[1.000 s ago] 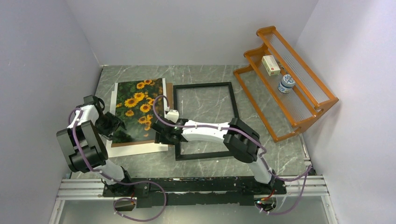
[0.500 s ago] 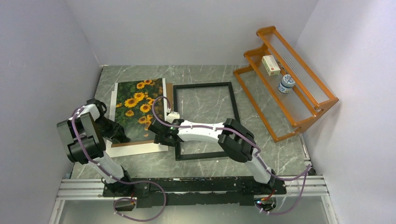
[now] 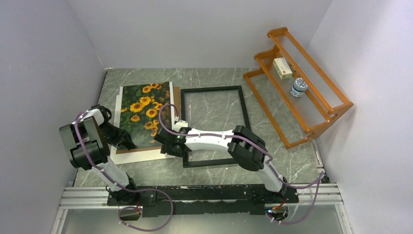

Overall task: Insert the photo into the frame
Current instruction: Pick up the photo frame item at the center of the board.

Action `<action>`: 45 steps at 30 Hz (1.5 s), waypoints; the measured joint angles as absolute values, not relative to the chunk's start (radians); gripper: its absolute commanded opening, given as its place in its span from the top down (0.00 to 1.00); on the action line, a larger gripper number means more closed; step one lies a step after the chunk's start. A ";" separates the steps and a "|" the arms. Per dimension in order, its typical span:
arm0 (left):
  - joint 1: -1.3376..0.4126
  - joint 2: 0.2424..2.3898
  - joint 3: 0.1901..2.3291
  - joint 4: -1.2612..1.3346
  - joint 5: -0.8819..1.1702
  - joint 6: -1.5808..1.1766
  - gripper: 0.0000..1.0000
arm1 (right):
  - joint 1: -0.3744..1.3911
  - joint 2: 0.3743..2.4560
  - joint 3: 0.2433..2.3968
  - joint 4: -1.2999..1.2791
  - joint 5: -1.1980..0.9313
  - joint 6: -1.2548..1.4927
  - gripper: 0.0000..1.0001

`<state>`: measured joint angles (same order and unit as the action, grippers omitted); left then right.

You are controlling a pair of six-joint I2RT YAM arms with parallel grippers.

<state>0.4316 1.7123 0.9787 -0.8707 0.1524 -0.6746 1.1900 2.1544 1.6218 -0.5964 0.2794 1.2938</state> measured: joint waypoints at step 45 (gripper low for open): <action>0.434 1.726 0.923 -0.874 0.290 -0.682 0.57 | 1.106 2.092 1.120 0.527 -0.200 1.212 0.01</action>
